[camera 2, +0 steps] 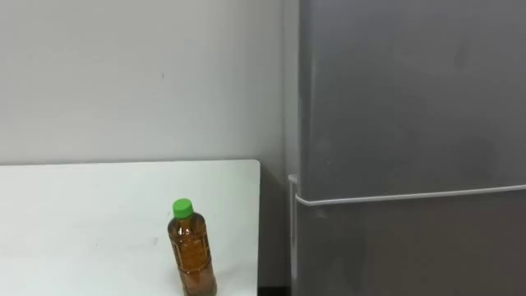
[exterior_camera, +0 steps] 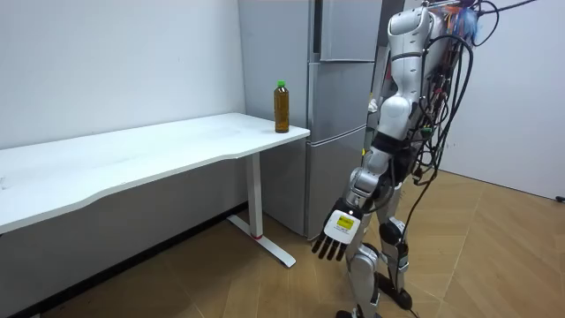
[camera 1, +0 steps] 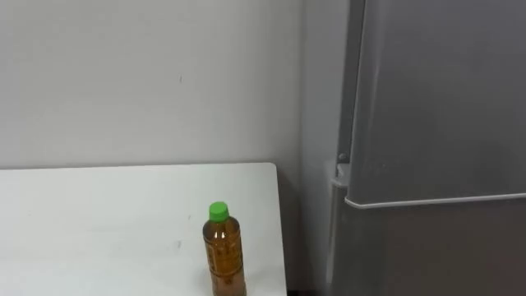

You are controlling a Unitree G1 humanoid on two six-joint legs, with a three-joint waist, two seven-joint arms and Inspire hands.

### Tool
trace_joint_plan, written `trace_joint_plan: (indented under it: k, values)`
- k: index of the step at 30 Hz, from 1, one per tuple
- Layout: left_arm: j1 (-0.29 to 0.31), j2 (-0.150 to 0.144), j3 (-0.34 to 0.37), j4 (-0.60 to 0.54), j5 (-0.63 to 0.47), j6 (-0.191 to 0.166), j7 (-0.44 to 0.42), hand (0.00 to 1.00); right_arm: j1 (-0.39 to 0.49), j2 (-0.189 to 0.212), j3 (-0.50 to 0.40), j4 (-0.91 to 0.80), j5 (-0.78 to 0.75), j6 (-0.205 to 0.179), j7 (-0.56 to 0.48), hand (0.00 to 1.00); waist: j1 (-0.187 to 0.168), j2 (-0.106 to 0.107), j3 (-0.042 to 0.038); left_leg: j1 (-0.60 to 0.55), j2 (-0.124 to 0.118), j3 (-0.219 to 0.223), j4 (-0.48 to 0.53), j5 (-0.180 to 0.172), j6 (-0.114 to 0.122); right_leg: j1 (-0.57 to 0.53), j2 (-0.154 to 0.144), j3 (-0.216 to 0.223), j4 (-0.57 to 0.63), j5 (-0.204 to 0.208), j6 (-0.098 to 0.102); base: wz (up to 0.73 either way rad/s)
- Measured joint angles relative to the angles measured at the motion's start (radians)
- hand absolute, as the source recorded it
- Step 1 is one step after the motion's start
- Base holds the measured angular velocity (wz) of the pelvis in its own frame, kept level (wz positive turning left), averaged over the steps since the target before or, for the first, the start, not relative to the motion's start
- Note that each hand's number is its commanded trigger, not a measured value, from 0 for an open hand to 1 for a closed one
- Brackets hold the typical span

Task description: Put the bottle in the upper fridge

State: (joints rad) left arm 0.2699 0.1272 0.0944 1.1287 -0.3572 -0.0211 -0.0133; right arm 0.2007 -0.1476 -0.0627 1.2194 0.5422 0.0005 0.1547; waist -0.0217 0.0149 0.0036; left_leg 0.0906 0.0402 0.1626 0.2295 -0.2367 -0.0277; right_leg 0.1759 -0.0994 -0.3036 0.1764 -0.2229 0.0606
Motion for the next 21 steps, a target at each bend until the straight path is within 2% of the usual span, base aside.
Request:
trace_joint_plan:
  k: [9,14,21]
  values:
    - [-0.003,0.000,0.007,-0.004,0.086,-0.011,0.004,0.00,0.003,-0.001,-0.003,0.001,-0.003,-0.006,0.006,0.00,-0.002,-0.001,0.0001,0.008,0.000,0.002,-0.007,0.000,0.000,-0.001,-0.002,0.004,0.009,0.000,0.000,0.00]
    - [-0.003,0.001,0.007,-0.004,0.085,-0.013,0.006,0.00,0.004,0.000,-0.001,0.001,-0.003,-0.008,0.009,0.00,-0.001,-0.004,0.0002,0.009,0.000,0.003,-0.006,0.000,0.000,-0.001,-0.001,0.007,0.009,0.000,0.000,0.00]
    - [-0.003,0.004,0.007,0.001,0.083,-0.018,0.047,0.00,0.003,0.003,0.002,0.000,-0.007,-0.008,0.008,0.00,0.000,-0.022,-0.0002,0.008,-0.001,0.004,-0.007,0.000,0.000,0.000,-0.001,0.009,0.001,0.000,0.000,0.00]
